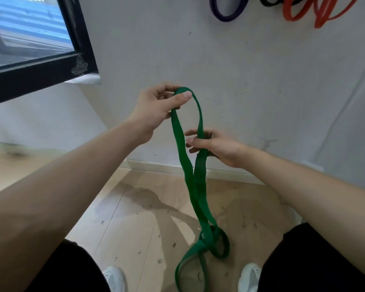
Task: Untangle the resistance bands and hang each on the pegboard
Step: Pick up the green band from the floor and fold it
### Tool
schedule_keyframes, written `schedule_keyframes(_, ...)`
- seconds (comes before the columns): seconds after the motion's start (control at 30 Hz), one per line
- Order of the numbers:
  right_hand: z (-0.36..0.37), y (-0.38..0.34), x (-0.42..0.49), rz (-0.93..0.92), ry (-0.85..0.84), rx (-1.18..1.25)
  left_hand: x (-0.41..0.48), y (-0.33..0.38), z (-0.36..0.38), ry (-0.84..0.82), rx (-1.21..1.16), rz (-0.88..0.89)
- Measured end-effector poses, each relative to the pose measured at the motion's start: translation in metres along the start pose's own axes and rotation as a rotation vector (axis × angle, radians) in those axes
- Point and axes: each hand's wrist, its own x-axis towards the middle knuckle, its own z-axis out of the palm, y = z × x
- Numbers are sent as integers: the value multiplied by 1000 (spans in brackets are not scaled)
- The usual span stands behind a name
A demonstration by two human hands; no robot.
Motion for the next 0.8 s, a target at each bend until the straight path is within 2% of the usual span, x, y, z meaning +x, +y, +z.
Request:
schedule_keyframes(0.1,-4,-4,-1,-53,13,30,0,-4,-11,70,-13,-58)
schedule_keyframes(0.2,-10,-10,-2,-65,1,63,0,-3,-23,61,21,-133)
schedule_keyframes(0.33,-18,-19,-7,-62,35,118,-4,-3,-38,-81,-31,-255)
schedule_keyframes(0.43,-27,-20,-8,-88,107,164,-5,-11,-51,-195,44,-278)
schedule_keyframes(0.57,-40,-15,-10,-116,137,104,-9,-24,-62,-400,364,-246)
schedule_keyframes(0.7,-45,-8,-16,-48,-26,-287,-10,-39,-64,-388,831,-91)
schedule_keyframes(0.8,-39,-4,-17,-12,-65,-481,-10,-46,-68,-349,1003,-13)
